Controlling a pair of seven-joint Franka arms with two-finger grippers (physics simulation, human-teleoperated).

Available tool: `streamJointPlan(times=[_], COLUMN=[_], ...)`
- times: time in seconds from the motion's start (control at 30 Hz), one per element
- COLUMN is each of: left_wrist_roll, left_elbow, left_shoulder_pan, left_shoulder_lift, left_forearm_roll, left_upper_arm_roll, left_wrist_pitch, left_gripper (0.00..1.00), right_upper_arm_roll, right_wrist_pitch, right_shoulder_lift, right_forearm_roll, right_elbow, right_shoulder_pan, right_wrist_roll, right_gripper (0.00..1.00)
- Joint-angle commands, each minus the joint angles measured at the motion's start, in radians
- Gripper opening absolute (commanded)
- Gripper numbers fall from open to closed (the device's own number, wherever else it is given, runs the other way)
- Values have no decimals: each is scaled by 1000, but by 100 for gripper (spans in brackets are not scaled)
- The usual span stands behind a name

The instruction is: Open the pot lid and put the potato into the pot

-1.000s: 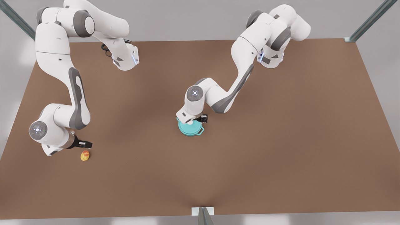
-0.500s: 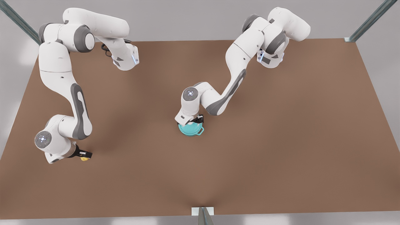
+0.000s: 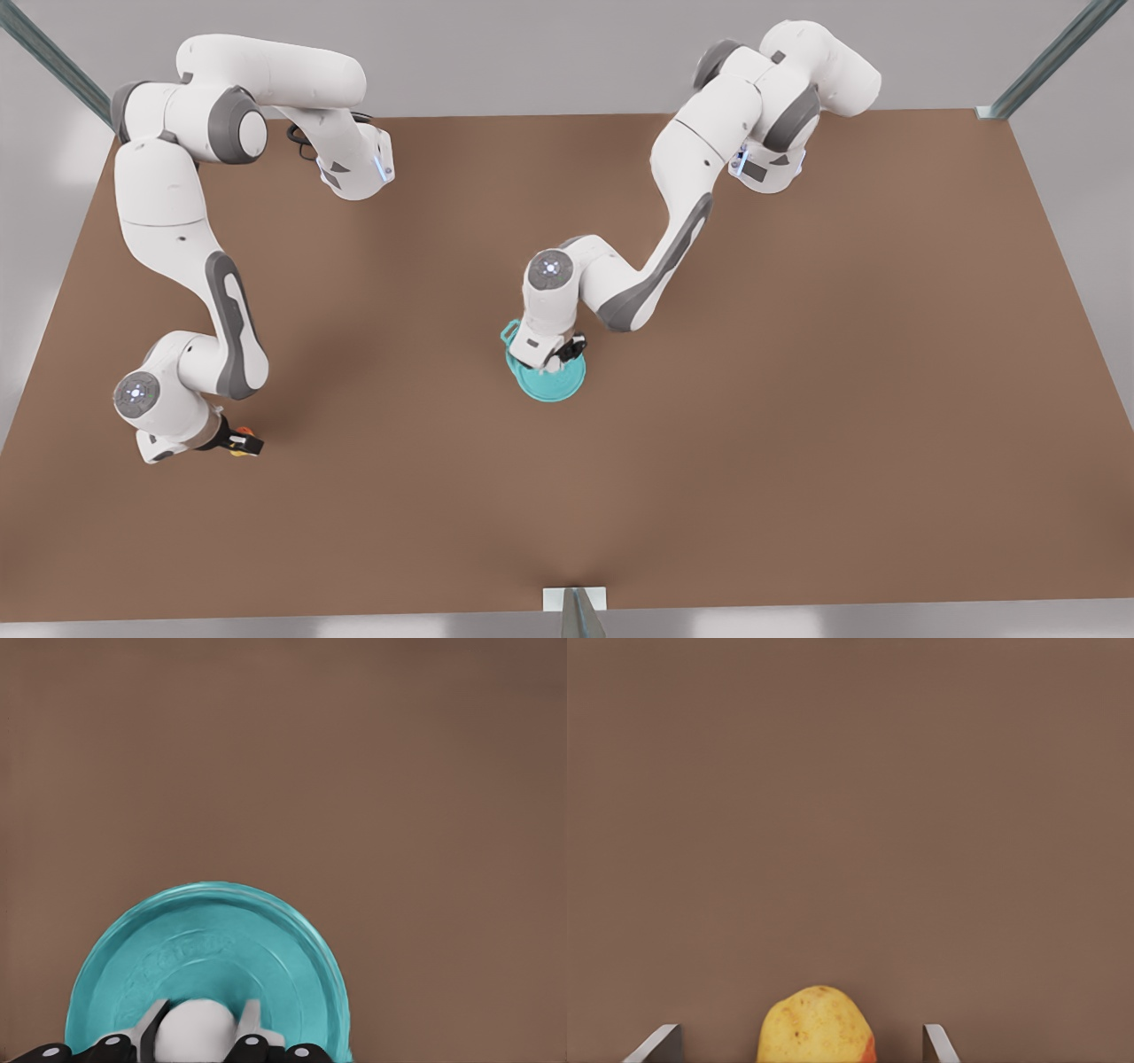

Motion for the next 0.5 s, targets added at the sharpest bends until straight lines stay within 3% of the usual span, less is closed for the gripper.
streamJointPlan(times=[0.0, 0.07, 0.13, 0.2, 0.23, 0.3, 0.4, 0.43, 0.47], left_wrist_roll=[141, 368, 426, 451, 471, 529, 587, 756, 865], left_elbow=[43, 60, 62, 62, 62, 207, 218, 218, 215], left_shoulder_pan=[121, 265, 266, 266, 268, 282, 326, 383, 458], left_shoulder_lift=[1, 35, 139, 141, 130, 110, 61, -5, -97], left_forearm_roll=[-21, -61, -75, -72, -72, -81, -79, -79, -115], left_upper_arm_roll=[-1, -29, -29, -27, -26, -36, -55, -55, -58], left_wrist_pitch=[-90, 8, 162, 160, 110, -151, -226, -378, -649], left_gripper=[13, 17, 17, 18, 100, 100, 100, 100, 100], right_upper_arm_roll=[0, 0, 0, 0, 0, 0, 0, 0, 0], right_wrist_pitch=[37, 50, 50, 48, 48, 47, 45, 45, 45], right_shoulder_lift=[3, 4, 4, 4, 4, 4, 4, 4, 4], right_forearm_roll=[2, 2, 2, 2, 2, 4, 4, 4, 4], right_elbow=[-8, -14, -14, -14, -14, -14, -14, -14, -14], right_shoulder_pan=[0, 0, 0, 0, 0, 0, 0, 0, 0], right_wrist_roll=[3, 3, 3, 5, 5, 5, 3, 3, 5], right_gripper=[100, 100, 99, 81, 74, 69, 62, 62, 59])
